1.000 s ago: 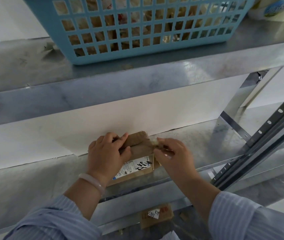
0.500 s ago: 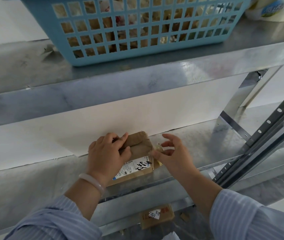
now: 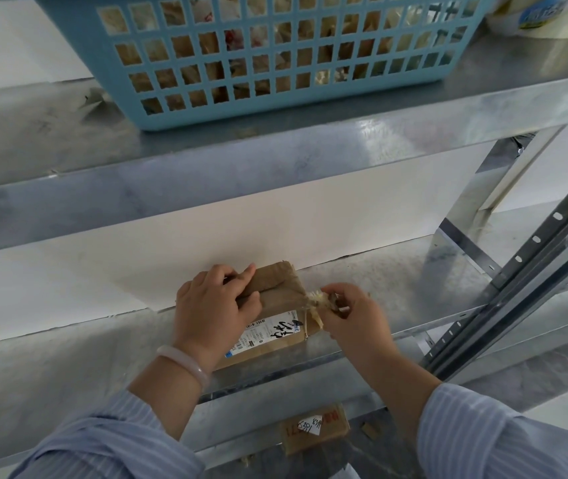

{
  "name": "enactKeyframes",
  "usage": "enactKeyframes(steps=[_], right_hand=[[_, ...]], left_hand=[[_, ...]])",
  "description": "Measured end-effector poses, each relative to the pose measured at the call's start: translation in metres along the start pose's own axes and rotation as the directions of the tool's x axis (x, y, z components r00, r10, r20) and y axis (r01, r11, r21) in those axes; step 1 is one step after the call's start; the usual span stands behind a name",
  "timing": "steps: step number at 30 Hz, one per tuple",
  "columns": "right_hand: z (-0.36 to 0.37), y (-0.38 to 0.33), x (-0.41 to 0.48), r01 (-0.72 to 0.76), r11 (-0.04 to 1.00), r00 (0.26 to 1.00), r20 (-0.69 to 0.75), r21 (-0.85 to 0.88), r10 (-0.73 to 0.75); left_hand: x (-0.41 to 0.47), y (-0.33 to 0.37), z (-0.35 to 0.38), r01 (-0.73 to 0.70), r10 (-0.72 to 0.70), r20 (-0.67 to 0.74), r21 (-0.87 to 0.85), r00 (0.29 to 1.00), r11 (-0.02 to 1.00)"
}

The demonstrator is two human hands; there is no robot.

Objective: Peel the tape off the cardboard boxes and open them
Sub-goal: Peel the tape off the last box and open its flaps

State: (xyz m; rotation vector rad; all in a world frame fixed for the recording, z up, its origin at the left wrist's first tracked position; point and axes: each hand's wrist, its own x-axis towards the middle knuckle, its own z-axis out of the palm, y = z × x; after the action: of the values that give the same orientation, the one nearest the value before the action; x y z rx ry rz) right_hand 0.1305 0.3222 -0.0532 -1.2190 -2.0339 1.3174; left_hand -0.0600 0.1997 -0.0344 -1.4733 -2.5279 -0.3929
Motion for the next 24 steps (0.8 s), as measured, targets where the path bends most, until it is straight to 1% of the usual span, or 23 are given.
enactKeyframes(steps=[3, 4, 5, 6, 7, 8, 9, 11, 13, 15, 16, 17, 18, 20, 22, 24], right_hand=[[0.000, -0.004, -0.004, 0.124, 0.988, 0.991, 0.063, -0.093, -0.118], [0.001, -0.006, -0.004, 0.144, 0.986, 0.988, 0.074, -0.088, -0.138], [0.003, -0.008, -0.005, 0.137, 0.990, 0.988, 0.078, -0.043, -0.133], [0.005, -0.010, -0.005, 0.098, 0.994, 0.991, 0.082, 0.050, -0.102], [0.007, -0.011, -0.004, 0.041, 0.983, 0.995, 0.087, 0.180, -0.057], [0.009, -0.011, -0.002, -0.021, 0.954, 0.995, 0.102, 0.298, -0.010], [0.009, -0.013, 0.000, -0.075, 0.923, 0.993, 0.115, 0.378, 0.034], [0.004, -0.014, 0.003, -0.147, 0.886, 0.987, 0.126, 0.440, 0.101], [-0.001, -0.015, 0.006, -0.192, 0.829, 0.980, 0.145, 0.525, 0.135], [-0.003, -0.014, 0.008, -0.269, 0.731, 0.961, 0.225, 0.627, 0.161], [-0.002, -0.013, 0.009, -0.322, 0.678, 0.943, 0.283, 0.660, 0.173], [-0.001, -0.011, 0.010, -0.372, 0.647, 0.923, 0.336, 0.665, 0.186], [0.002, -0.009, 0.011, -0.400, 0.658, 0.909, 0.370, 0.638, 0.195], [0.005, -0.006, 0.010, -0.384, 0.753, 0.907, 0.373, 0.534, 0.197], [0.007, -0.006, 0.009, -0.340, 0.814, 0.925, 0.322, 0.471, 0.200], [0.007, -0.005, 0.010, -0.304, 0.844, 0.944, 0.262, 0.442, 0.203]], left_hand=[[0.000, 0.000, 0.001, 0.003, -0.003, 0.000, 0.004, 1.000, 1.000], [0.000, 0.000, 0.001, 0.002, -0.002, 0.001, 0.004, 1.000, 1.000], [0.000, 0.000, 0.001, -0.001, 0.001, 0.002, 0.005, 1.000, 1.000], [0.000, 0.000, 0.001, -0.005, 0.005, 0.003, 0.008, 1.000, 1.000], [0.000, -0.001, 0.001, -0.009, 0.009, 0.004, 0.012, 1.000, 1.000], [0.000, -0.001, 0.002, -0.011, 0.011, 0.002, 0.010, 1.000, 1.000], [0.000, -0.001, 0.002, -0.008, 0.008, -0.003, 0.003, 1.000, 1.000], [-0.001, -0.001, 0.003, 0.003, -0.004, -0.010, -0.013, 1.000, 1.000], [0.000, 0.000, 0.003, 0.007, -0.007, -0.011, -0.013, 1.000, 1.000], [0.000, 0.000, 0.003, 0.003, -0.003, -0.008, -0.003, 1.000, 1.000], [0.000, 0.000, 0.003, 0.001, -0.001, -0.005, 0.002, 1.000, 1.000], [0.000, -0.001, 0.002, 0.001, -0.001, -0.001, 0.006, 1.000, 1.000], [0.000, -0.001, 0.002, 0.002, -0.002, 0.003, 0.010, 1.000, 1.000], [0.000, 0.000, 0.001, 0.004, -0.004, 0.015, 0.015, 1.000, 1.000], [0.000, 0.000, 0.000, 0.003, -0.003, 0.022, 0.015, 1.000, 1.000], [0.000, 0.000, 0.000, 0.005, -0.006, 0.024, 0.012, 1.000, 1.000]])
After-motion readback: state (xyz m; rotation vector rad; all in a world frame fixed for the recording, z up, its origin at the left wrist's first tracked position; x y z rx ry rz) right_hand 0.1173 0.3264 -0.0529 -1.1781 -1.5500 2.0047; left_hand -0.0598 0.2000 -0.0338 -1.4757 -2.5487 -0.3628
